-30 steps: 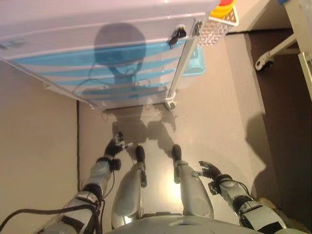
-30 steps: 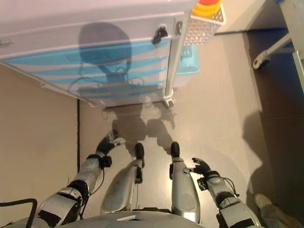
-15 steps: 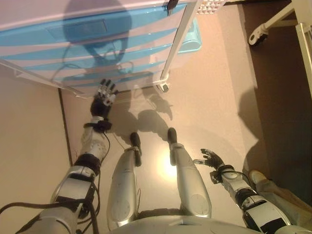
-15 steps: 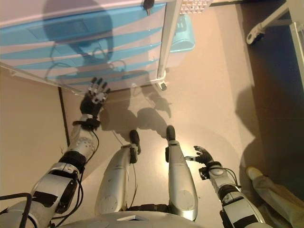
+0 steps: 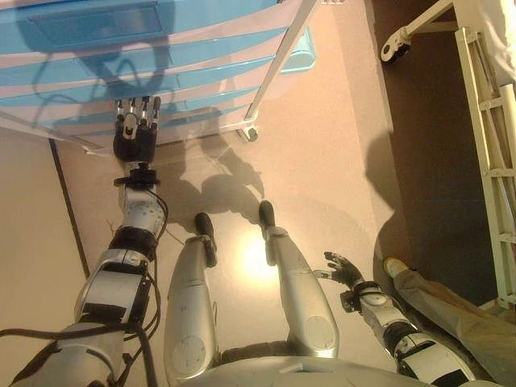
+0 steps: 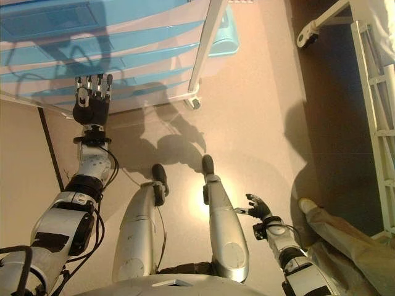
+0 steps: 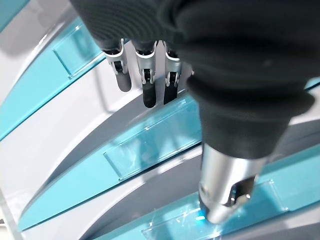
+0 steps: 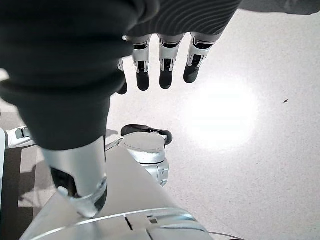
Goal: Open the drawer and pick up the medicine
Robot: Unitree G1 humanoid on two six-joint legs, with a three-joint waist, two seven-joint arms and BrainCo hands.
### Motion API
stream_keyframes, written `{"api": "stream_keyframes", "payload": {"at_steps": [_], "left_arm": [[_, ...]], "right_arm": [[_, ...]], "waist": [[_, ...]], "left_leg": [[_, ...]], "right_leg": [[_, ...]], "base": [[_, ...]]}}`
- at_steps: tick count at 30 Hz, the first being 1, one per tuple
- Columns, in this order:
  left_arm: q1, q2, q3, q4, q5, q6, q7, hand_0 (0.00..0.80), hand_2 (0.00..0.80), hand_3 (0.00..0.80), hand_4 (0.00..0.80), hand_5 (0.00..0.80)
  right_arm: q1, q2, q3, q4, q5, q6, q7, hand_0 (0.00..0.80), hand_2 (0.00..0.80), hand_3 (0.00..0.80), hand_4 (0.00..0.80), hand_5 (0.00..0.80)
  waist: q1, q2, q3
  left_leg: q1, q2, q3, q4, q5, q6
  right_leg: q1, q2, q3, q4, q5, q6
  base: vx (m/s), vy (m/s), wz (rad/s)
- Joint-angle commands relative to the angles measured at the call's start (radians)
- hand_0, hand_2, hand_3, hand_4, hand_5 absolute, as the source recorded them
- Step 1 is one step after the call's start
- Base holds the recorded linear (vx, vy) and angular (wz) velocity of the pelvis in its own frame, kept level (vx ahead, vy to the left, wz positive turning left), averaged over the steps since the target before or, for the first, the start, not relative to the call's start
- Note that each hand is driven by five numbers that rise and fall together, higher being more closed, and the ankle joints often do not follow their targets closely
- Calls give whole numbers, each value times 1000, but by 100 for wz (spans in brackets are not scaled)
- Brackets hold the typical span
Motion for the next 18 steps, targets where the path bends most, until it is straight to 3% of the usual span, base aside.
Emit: {"api": "stream_keyframes", "payload": {"at_steps": [1, 2, 3, 5, 6, 13, 18], "left_arm": [[-107, 54, 28, -125, -10, -45, -78, 0, 0, 0, 0, 0], [-113, 60, 25, -141, -2, -52, -79, 0, 0, 0, 0, 0], [-116, 64, 25, -150, 4, -55, -80, 116, 116, 116, 116, 116], [-121, 72, 21, -172, 6, -68, -90, 681, 681, 681, 681, 681], [-122, 75, 20, -183, 6, -73, -98, 800, 800, 800, 800, 800], [-105, 82, 18, -246, 41, -64, -109, 800, 800, 800, 800, 800], [19, 53, 25, -311, 109, -39, -96, 800, 800, 800, 800, 800]], "right_arm": [[82, -6, 54, -29, 26, -19, 5, 0, 0, 0, 0, 0], [83, -4, 57, -31, 27, -19, 3, 0, 0, 0, 0, 0], [84, -3, 58, -32, 28, -19, 3, 0, 0, 0, 0, 0], [87, -3, 60, -39, 32, -15, 3, 0, 0, 0, 0, 0], [88, -3, 61, -41, 33, -14, 3, 0, 0, 0, 0, 0], [97, 7, 66, -42, 19, -20, 1, 0, 0, 0, 0, 0], [94, 8, 63, -73, -3, 10, -17, 0, 0, 0, 0, 0]], "waist": [[6, -2, -51], [9, -3, -49], [11, -3, -47], [16, -5, -41], [18, -6, -38], [41, -5, -30], [84, 14, -25]], "left_leg": [[-9, -71, -28, 92, -146, 16], [-8, -72, -29, 93, -147, 16], [-6, -74, -31, 92, -148, 16], [2, -77, -34, 88, -148, 16], [4, -78, -36, 88, -148, 16], [38, -92, -54, 47, -132, 20], [85, -105, -93, -37, -82, 13]], "right_leg": [[37, 6, -67, -69, 80, -14], [41, 6, -70, -71, 79, -14], [45, 6, -71, -71, 78, -14], [56, 6, -74, -74, 76, -13], [60, 6, -75, -75, 76, -14], [100, 9, -83, -86, 65, -19], [151, 9, -105, -98, 41, -33]], "base": [[2, -57, 6], [11, -57, 6], [15, -56, 7], [23, -59, 5], [19, -58, 3], [9, -66, 5], [-7, -94, 13]]}}
